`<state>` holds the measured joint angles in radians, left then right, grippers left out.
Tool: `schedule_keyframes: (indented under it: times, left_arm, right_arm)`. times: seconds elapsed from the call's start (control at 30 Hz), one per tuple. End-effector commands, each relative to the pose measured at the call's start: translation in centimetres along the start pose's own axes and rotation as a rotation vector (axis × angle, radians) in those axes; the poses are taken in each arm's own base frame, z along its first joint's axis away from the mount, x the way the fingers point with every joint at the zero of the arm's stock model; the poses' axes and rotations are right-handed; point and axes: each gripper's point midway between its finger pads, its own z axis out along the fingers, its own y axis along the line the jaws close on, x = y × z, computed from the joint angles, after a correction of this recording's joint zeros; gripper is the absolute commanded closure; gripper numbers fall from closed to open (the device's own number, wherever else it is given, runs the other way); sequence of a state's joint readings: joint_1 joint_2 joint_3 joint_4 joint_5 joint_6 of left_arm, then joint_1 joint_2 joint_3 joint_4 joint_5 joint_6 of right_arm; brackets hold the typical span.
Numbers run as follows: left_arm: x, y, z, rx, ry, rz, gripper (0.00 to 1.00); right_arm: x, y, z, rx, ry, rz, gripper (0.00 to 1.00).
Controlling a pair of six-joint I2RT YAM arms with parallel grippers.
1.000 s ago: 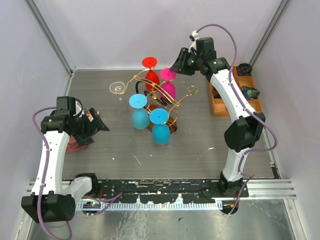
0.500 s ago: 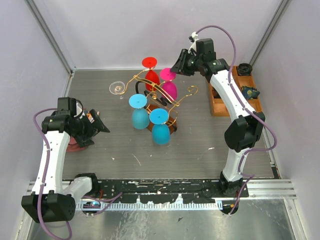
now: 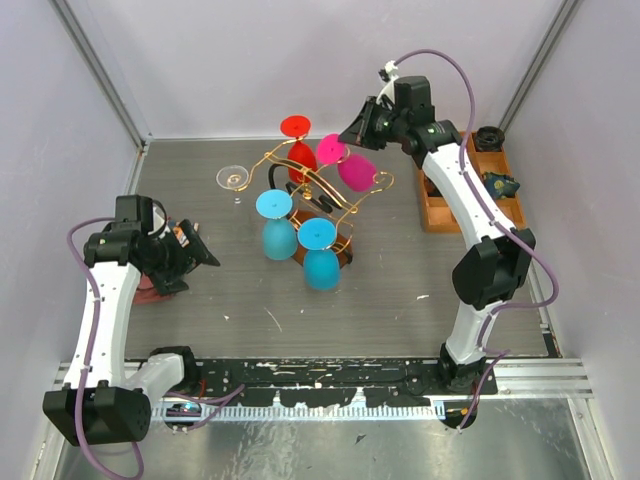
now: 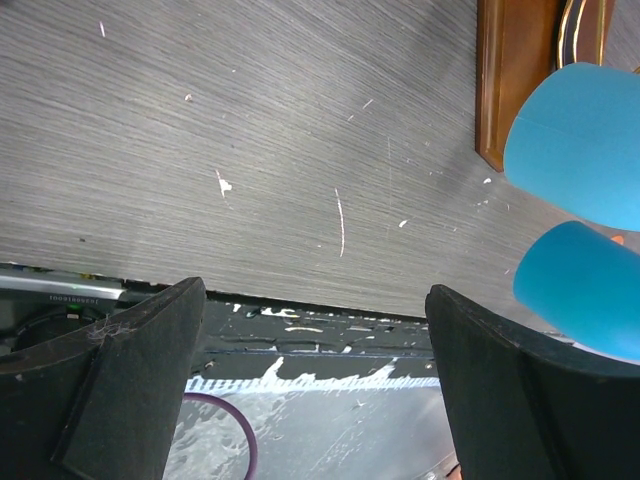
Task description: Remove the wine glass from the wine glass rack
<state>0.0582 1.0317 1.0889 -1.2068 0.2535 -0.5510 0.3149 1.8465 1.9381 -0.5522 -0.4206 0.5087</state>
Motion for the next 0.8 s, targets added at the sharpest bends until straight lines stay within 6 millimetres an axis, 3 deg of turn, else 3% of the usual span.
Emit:
schedule_keyframes:
  times: [0.0, 0.37, 0.5, 0.63, 0.77]
  left_arm:
    - [0.8, 0.1, 0.1, 0.01, 0.026, -0.009, 0.02]
    - [1.0, -0.1, -0.3, 0.024, 0.02, -0.005, 0.02]
    - [1.1, 0.1, -0.4, 0.019, 0.018, 0.004, 0.02]
    - [1.3, 0.1, -0.2, 0.026, 0.023, -0.001, 0.02]
    - [1.4, -0.3, 0.0, 0.048, 0.039, -0.013, 0.02]
  right_arm:
    - [-2.1, 1.3, -3.0, -0.025, -0.087, 0.027, 0.99]
    - [-5.0, -2.2, -4.1, -0.025, -0.189, 0.106, 0.99]
    - [-5.0, -1.7, -5.9, -0.039, -0.203, 0.113, 0.99]
    - [-3.5, -0.3, -7.5, -0.093, -0.168, 0.124, 0.99]
    - [-1.7, 1.5, -7.2, -0.178, -0.106, 0.15, 0.99]
